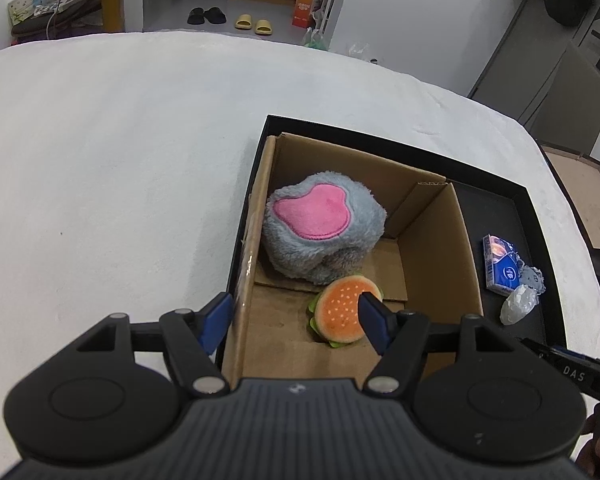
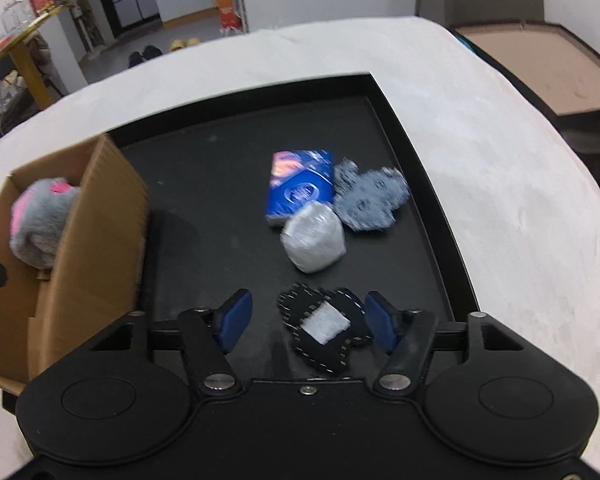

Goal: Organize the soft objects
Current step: 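Move the right gripper to the dark grey plush piece and grasp it, then carry the dark plush piece into the box and open the right gripper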

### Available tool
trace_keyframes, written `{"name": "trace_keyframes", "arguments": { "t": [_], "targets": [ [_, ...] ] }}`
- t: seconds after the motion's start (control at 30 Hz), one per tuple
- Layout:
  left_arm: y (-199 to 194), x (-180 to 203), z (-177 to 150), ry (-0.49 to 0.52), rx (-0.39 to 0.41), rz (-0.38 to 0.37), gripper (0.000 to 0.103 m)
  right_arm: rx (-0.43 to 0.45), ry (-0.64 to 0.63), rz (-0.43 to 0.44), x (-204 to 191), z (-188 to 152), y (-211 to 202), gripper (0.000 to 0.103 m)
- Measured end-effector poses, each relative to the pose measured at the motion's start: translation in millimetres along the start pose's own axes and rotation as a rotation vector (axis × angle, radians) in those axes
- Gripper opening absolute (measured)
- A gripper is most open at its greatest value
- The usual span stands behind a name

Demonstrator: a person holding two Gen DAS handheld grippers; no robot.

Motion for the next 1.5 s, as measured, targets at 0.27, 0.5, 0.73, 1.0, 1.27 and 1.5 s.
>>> {"name": "trace_keyframes", "arguments": {
  "t": [0.27, 0.5, 0.73, 1.0, 1.27, 1.5],
  "targets": [
    [3.6, 1.7, 0.2, 0.007, -0.005, 0.010, 0.068, -0.041, 0.051, -0.018, 21.4, -12.8, 20.3, 0.048],
    [6.4, 1.2, -1.1, 0.004, -0.011, 0.011, 0.068, -0.038, 0.058, -0.006, 24.1, -15.6, 29.8, 0.047],
    [6.0, 1.2, -1.6, 0.007, -0.010, 0.009, 0.068, -0.036, 0.058, 0.000, 17.8, -15.1, 28.2, 0.034],
    [4.3, -0.4, -1.6, 0.001, -0.008, 0.001, 0.068, 0.000, 0.034, 0.001, 9.0, -5.2, 9.1, 0.031],
    [1.5, -4.0, -2.0, -0.007, -0.005, -0.009, 0.068, 0.064, 0.024, 0.022, -5.6, 16.1, -12.4, 0.031],
    [-1.9, -9.3, -2.1, -0.018, 0.003, -0.021, 0.068, 0.111, -0.004, 0.051, -27.5, 33.2, -27.2, 0.031]
  ]
}}
Point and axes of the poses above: each gripper's, at about its wrist camera, not at the fingertips, and y roughly the way its jaws point, x to its right, z to its top, the point moved 7 cm from there along y, roughly the way its jaws point, and after that the axes turned 4 degrees about -y, right-handed, at the moved point
